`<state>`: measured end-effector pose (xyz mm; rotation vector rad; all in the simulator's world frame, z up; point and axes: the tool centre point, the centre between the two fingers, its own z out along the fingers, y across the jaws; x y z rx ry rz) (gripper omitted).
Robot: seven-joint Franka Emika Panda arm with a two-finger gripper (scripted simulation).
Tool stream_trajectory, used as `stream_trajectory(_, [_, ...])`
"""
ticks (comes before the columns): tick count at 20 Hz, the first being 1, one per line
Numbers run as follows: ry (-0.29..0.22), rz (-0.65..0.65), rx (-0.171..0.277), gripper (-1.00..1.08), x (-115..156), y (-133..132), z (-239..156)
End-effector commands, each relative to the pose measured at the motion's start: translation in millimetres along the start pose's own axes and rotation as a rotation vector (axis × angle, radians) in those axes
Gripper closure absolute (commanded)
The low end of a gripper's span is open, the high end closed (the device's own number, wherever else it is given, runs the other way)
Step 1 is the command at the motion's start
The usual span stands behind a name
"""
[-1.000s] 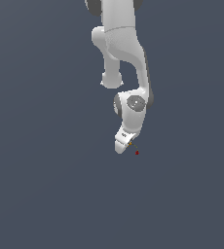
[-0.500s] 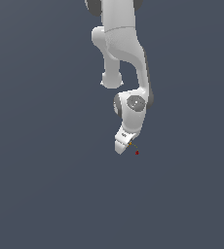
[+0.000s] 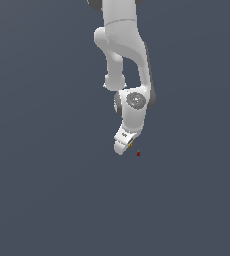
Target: Pick up the object and move it to a goal position.
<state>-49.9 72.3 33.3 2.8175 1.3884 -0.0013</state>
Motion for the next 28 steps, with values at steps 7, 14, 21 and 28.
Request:
stream_trajectory(7, [0.000, 0.000, -0.002, 1.08, -42, 6, -46])
stream_trajectory(14, [0.000, 0.000, -0.001, 1.08, -85, 13, -94])
stream_trajectory(21, [0.002, 0.000, 0.000, 1.08, -112, 18, -126])
stream_trajectory(28, [0.002, 0.000, 0.000, 1.08, -122, 21, -137])
